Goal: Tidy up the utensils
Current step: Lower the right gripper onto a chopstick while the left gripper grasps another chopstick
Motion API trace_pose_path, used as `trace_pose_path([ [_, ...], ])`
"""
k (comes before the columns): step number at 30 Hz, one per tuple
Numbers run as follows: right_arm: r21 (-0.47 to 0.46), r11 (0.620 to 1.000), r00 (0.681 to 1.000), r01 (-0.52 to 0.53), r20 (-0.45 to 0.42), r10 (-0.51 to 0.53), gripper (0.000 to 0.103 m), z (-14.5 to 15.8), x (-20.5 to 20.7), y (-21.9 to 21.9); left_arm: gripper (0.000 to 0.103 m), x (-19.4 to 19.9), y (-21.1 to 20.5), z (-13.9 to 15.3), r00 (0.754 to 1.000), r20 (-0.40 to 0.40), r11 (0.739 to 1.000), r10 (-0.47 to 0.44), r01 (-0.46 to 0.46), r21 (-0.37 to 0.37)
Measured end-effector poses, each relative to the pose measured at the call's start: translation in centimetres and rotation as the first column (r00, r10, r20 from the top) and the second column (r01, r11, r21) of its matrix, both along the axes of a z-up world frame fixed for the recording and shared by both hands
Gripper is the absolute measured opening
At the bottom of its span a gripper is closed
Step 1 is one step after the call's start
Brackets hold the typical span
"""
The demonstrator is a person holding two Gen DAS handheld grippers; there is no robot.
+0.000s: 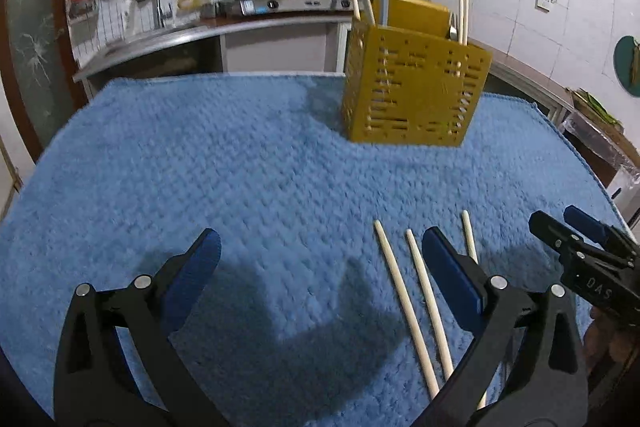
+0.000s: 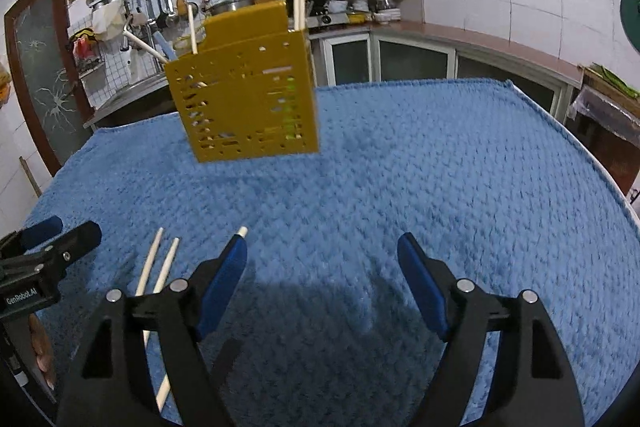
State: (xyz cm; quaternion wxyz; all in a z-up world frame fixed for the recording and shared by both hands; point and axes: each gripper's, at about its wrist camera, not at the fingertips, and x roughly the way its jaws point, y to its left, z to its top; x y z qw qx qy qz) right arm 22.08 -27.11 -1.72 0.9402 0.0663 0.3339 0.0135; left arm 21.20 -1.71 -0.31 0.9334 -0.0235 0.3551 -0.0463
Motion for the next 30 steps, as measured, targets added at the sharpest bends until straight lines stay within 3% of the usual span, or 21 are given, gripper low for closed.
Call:
trace_pose_path([
  [3,-0.001,1.000,1.000,0.005,-0.006,-0.005,0.076,0.0,0.0,-0.1,0.080,0.8,-0.1,-0.6,0.998,-0.062,0.999,-0.005,0.002,-0.045],
  [5,-0.007,1.000,1.000,0.005,-0.008,-0.005,0.076,0.0,0.0,-0.1,0.048,1.6,-0.6,-1.1,0.991,-0.134,0.998,-0.022,0.015,-0.054],
  [7,-0.004,1.000,1.000,0.011,-0.008,-0.011,0.076,0.1,0.0,-0.3,0.035,2.1,-1.1,-1.6,0.982,-0.184,0.998,-0.039,0.028,-0.062],
  [12,-0.003,1.000,1.000,0.026,-0.015,-0.026,0.076,0.1,0.0,-0.8,0.033,2.2,-2.9,-1.9,0.980,-0.189,0.997,-0.057,0.048,-0.052],
  [20,0.009,0.999,0.999,0.045,-0.030,-0.044,0.076,-0.1,0.1,-1.6,0.006,2.7,-5.0,-2.9,0.964,-0.250,0.996,-0.093,0.090,-0.023],
  [30,-0.002,0.999,0.997,0.046,-0.058,-0.046,0.076,-0.4,0.2,-1.1,0.006,3.8,-5.5,-3.5,0.959,-0.258,0.993,-0.115,0.111,-0.030],
])
